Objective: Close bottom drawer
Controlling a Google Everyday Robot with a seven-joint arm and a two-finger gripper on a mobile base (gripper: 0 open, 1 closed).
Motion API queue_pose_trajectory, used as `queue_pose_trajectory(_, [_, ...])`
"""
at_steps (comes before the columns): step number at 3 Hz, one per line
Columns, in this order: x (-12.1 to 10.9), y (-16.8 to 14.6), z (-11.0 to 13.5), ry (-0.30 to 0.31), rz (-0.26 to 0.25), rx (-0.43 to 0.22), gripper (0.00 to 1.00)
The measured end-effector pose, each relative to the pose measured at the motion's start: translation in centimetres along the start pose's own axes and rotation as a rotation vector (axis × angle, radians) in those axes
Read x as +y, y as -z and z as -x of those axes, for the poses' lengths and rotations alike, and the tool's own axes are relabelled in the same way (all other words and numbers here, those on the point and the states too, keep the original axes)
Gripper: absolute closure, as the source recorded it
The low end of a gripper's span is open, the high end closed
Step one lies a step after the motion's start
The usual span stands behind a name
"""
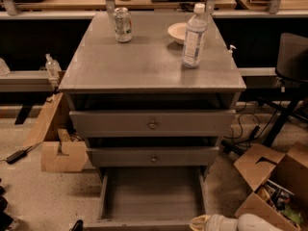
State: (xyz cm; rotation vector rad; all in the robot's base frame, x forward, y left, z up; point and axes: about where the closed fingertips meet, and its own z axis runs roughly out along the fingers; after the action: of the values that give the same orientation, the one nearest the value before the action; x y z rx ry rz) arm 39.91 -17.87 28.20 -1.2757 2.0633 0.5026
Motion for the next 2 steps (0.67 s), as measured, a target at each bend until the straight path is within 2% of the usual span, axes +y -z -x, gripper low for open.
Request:
queue_pose_trajectory(1, [1.2,-3.3,-4.4,-0.053,-0.034,0.066,1.00])
queue_pose_trajectory(2, [1.7,-6.3,-7.6,-0.094,-0.043,0.082,1.00])
